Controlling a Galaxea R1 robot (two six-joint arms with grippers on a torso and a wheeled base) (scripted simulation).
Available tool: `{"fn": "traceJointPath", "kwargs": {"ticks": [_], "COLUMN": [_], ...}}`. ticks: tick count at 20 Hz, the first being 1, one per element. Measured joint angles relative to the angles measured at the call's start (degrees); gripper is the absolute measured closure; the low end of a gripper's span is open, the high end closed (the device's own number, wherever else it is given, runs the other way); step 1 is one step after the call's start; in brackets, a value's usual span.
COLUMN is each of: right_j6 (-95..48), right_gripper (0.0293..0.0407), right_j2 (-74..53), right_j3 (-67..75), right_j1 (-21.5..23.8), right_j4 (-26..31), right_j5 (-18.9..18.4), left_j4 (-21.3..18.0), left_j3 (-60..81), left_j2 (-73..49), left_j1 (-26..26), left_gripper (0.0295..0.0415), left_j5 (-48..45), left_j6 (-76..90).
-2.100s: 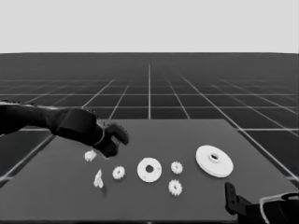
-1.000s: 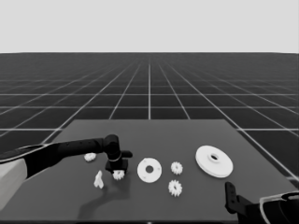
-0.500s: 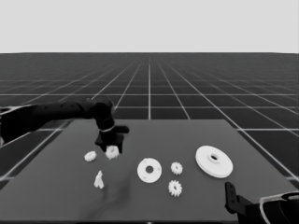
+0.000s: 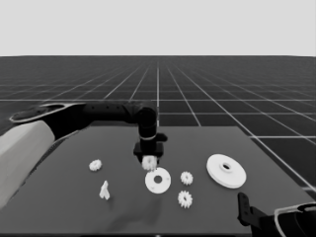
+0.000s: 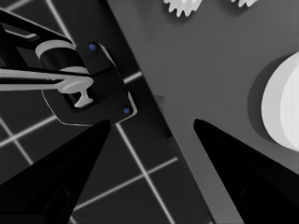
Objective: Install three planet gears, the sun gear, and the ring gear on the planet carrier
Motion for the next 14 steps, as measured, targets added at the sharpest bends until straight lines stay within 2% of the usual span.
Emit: {"fn": "traceJointPath", "kwargs": {"ticks": [5, 6, 7, 8, 10, 14], "right_j6": [0.0, 0.0, 0.0, 0.0, 0.0, 0.0], "right_gripper": [0.0315, 0.0315, 0.0315, 0.0315, 0.0315, 0.0315], "right_j2": [0.0, 0.0, 0.0, 0.0, 0.0, 0.0], "right_j3": [0.0, 0.0, 0.0, 0.0, 0.0, 0.0], "right_j1": [0.0, 0.0, 0.0, 0.0, 0.0, 0.0], "right_j4": [0.0, 0.0, 0.0, 0.0, 0.0, 0.0], "right_j5": [0.0, 0.0, 0.0, 0.0, 0.0, 0.0], "left_j4": [0.0, 10.0, 15.9, 19.2, 22.1, 23.3], "left_j3": [-1.2, -0.9, -2.5, -4.6, -7.3, -8.7], "left_j2": [1.5, 1.4, 1.7, 2.0, 2.5, 2.8], "left_j1": [0.0, 8.2, 15.2, 19.1, 22.2, 23.4], "left_gripper": [0.0398, 0.0398, 0.0398, 0.0398, 0.0398, 0.0398], "left_j5": [0.0, 0.1, 0.0, -0.4, -1.3, -1.8], "left_j6": [-0.3, -0.7, 0.6, 2.3, 4.2, 5.2]}}
